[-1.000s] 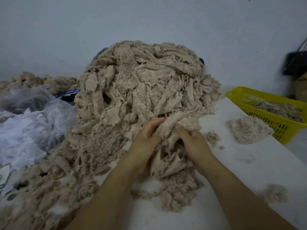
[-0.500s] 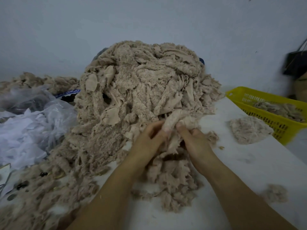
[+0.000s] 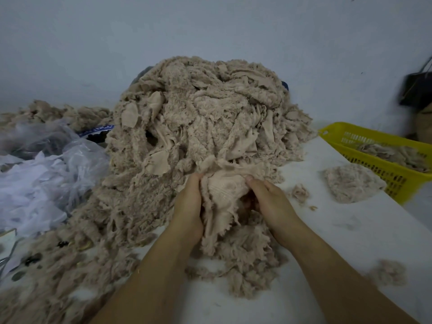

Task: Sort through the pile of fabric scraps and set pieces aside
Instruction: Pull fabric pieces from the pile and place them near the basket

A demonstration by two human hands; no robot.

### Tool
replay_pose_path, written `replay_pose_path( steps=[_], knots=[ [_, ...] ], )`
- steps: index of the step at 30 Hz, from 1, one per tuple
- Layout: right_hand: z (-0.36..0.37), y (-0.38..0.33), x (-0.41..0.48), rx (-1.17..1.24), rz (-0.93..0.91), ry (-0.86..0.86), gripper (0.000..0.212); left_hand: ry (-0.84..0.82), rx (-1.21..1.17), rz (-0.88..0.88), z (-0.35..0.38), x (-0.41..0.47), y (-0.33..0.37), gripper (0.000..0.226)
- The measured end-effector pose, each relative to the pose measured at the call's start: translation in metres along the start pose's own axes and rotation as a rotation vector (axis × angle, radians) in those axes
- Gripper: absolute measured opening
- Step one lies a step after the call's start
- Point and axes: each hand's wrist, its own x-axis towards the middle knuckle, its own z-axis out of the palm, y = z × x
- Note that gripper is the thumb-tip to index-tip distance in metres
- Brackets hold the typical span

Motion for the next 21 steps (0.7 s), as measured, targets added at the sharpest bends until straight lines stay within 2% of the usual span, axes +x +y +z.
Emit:
replay_pose_path(
  steps=[6,8,10,12,15,18,21],
  knots=[
    [-0.001,0.004,0.002,-0.013,-0.031,0.007,0.036,-0.256,0.346,0.207,0.002,-0.004,-0.005,0.062],
    [-0.001,0.006,0.003,-0.054,-0.028,-0.005,0.03,-0.268,0.256,0.191,0.003,-0.003,-0.007,0.044],
    [0.0,0.005,0.002,-0.102,-0.025,-0.047,0.033,-0.277,0.197,0.19,0.003,-0.002,-0.008,0.028],
    [0.0,0.004,0.0,-0.072,-0.055,-0.141,0.028,-0.29,0.188,0.18,0.002,0.0,-0.009,0.025],
    [-0.001,0.004,-0.002,-0.103,-0.138,-0.193,0.042,-0.263,0.251,0.195,0.004,-0.003,-0.009,0.022],
    [-0.001,0.003,0.001,-0.238,-0.218,-0.079,0.033,-0.204,0.227,0.183,0.005,-0.004,-0.005,0.028],
    [-0.002,0.002,0.007,-0.354,-0.293,0.074,0.038,-0.23,0.185,0.144,0.006,-0.007,0.002,0.033]
  ],
)
